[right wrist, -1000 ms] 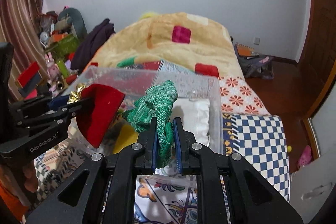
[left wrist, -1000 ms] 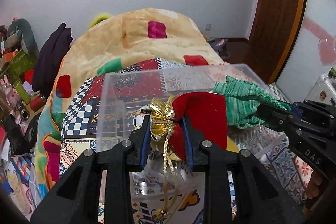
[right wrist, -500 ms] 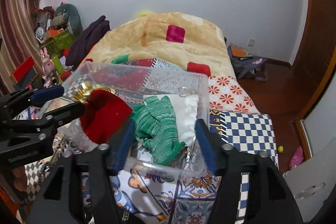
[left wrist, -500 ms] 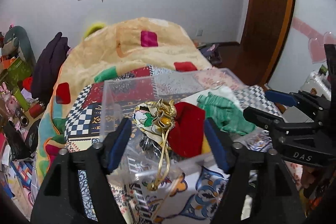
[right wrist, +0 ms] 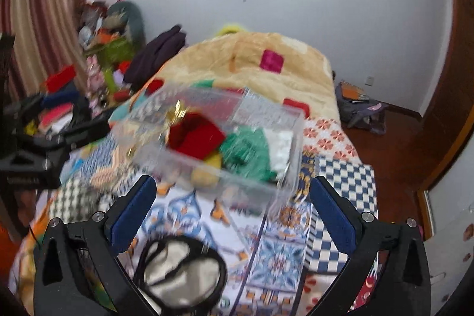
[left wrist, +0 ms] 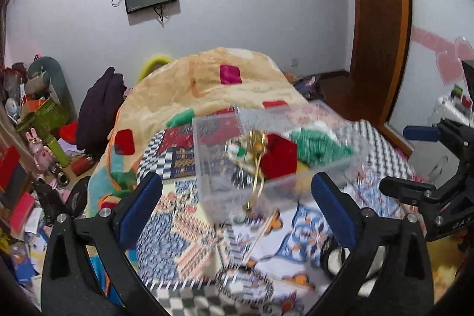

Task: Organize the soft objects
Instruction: 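Grasp the black-and-white braided cord with the left tool while the right tool grasps the black-rimmed white cap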

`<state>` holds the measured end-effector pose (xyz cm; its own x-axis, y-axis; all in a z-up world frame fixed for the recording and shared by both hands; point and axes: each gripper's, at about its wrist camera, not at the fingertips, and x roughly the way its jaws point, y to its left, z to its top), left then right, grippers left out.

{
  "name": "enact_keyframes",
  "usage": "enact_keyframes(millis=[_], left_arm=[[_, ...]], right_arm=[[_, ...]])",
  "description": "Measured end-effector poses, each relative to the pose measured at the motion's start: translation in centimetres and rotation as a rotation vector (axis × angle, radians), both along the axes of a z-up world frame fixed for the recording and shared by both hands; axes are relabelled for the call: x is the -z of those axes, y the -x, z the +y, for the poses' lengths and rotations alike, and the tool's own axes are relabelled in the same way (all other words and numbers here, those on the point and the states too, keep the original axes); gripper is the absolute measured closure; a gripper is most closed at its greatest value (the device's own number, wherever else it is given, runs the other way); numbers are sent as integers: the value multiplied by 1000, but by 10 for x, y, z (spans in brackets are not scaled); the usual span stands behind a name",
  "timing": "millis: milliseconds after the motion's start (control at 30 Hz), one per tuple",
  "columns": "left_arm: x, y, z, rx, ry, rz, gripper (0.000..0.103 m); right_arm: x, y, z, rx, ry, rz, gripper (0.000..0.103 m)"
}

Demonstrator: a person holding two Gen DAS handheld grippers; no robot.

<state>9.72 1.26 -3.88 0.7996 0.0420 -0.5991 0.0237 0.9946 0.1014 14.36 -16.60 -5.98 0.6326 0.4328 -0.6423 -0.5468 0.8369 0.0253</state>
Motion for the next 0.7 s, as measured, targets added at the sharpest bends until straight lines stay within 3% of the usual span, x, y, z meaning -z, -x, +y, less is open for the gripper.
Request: enact_keyframes(millis=[233, 467, 567, 700], left_arm=[[41, 23, 3, 20, -30, 132, 1], [89, 30, 13, -7, 20, 274, 1], [99, 32, 14, -14, 21, 296, 1], [104, 33, 12, -11, 19, 282, 1]], right_arm=[[42, 13, 2, -52, 74, 112, 0], [76, 18, 2, -78, 73, 239, 1], [83, 22, 9, -101, 84, 258, 13], [89, 23, 17, -123, 88, 285, 40]])
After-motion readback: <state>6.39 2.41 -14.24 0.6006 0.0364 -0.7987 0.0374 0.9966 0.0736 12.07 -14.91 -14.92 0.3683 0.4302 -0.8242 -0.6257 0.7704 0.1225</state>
